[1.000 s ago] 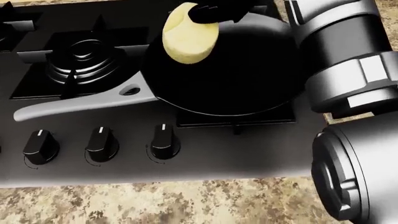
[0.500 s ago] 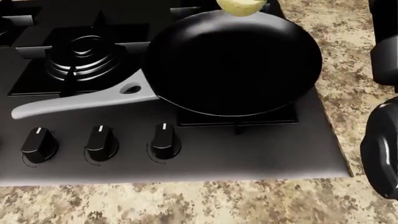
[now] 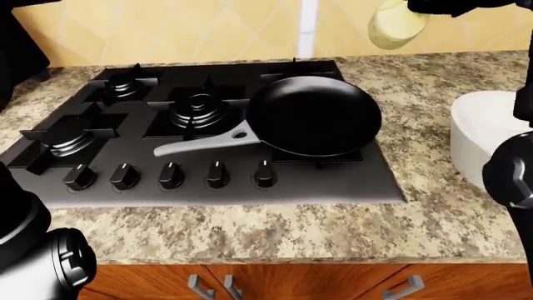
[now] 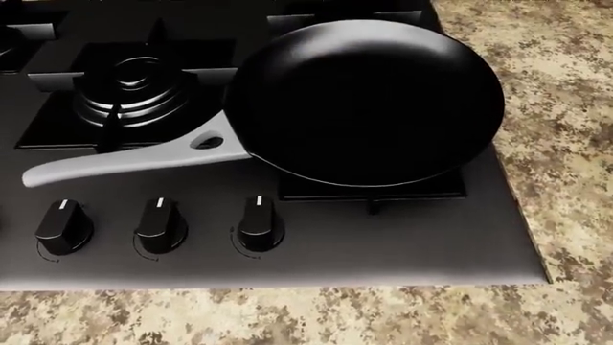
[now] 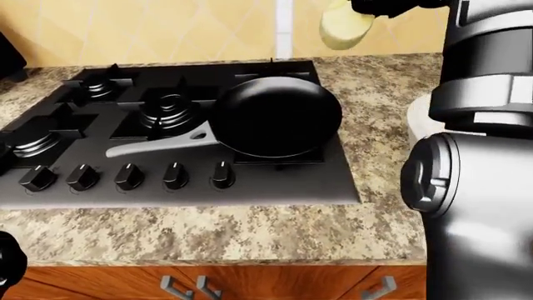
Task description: Pick the cheese from the pan and place it in the bowl.
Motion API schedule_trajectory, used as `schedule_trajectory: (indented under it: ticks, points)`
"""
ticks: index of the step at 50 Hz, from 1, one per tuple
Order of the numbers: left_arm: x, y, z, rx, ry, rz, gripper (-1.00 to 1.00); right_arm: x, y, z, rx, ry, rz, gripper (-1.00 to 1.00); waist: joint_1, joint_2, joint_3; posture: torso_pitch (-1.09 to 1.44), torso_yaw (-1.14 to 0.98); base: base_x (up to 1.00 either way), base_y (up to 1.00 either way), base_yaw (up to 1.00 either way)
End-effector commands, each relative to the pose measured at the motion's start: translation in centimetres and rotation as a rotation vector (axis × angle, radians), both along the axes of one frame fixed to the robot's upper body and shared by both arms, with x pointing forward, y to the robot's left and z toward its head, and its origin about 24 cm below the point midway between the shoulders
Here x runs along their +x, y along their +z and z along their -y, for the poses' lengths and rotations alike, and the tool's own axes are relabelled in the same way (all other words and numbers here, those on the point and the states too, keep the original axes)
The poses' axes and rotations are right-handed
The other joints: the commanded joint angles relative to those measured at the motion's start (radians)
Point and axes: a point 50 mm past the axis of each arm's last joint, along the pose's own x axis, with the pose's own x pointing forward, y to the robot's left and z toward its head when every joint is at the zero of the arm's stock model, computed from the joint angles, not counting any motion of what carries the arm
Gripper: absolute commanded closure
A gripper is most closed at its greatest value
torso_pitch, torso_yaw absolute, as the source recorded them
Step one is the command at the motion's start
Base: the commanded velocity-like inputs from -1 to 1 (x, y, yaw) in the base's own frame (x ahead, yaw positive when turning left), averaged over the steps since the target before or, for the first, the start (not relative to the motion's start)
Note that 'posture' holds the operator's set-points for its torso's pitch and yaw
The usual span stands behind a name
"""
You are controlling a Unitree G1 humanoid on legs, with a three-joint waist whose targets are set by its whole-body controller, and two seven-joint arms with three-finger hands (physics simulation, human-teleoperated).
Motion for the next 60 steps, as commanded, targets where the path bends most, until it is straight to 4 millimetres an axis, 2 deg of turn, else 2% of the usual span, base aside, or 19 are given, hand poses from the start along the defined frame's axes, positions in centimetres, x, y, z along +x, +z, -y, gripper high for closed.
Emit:
schedule_trajectory:
  ticks: [1, 6, 16, 26, 31, 37, 40, 60]
  points:
    - [-1.0, 1.3, -0.2, 0.002, 0.01, 0.076, -1.0, -1.4, 2.7, 0.1, -0.016, 0.006, 0.103, 1.0, 0.001, -0.003, -0.032, 0.0, 0.0, 0.0, 0.0, 0.0]
    - [-0.8, 1.2, -0.2, 0.005, 0.016, 0.074, -1.0, -1.9, 1.9, 1.7, -0.007, -0.042, 0.097, 1.0, 0.003, -0.009, -0.031, 0.0, 0.0, 0.0, 0.0, 0.0]
    - [-1.0, 1.2, -0.2, 0.008, 0.019, 0.076, -1.0, -3.5, 1.9, 4.3, 0.011, -0.119, 0.114, 1.0, 0.007, -0.014, -0.031, 0.0, 0.0, 0.0, 0.0, 0.0]
    - [-0.8, 1.1, -0.1, 0.014, 0.022, 0.075, -1.0, -5.8, 1.4, 7.6, 0.068, -0.195, 0.131, 1.0, 0.012, -0.024, -0.032, 0.0, 0.0, 0.0, 0.0, 0.0]
    - [-0.8, 1.2, -0.1, 0.016, 0.026, 0.076, -1.0, -5.9, 0.0, 8.8, 0.063, -0.237, 0.109, 1.0, 0.013, -0.028, -0.033, 0.0, 0.0, 0.0, 0.0, 0.0]
    - [-0.9, 1.2, 0.0, 0.01, 0.013, 0.075, -1.0, -6.7, -0.8, 10.0, 0.087, -0.269, 0.113, 1.0, 0.014, -0.032, -0.036, 0.0, 0.0, 0.0, 0.0, 0.0]
    - [-0.9, 1.1, 0.2, 0.013, 0.012, 0.074, -1.0, -7.2, -1.8, 11.1, 0.096, -0.299, 0.104, 1.0, 0.016, -0.034, -0.036, 0.0, 0.0, 0.0, 0.0, 0.0]
    - [-1.0, 1.0, 0.2, 0.019, 0.018, 0.07, -1.0, -11.4, -3.6, 14.0, 0.078, -0.385, 0.093, 1.0, 0.023, -0.054, -0.038, 0.0, 0.0, 0.0, 0.0, 0.0]
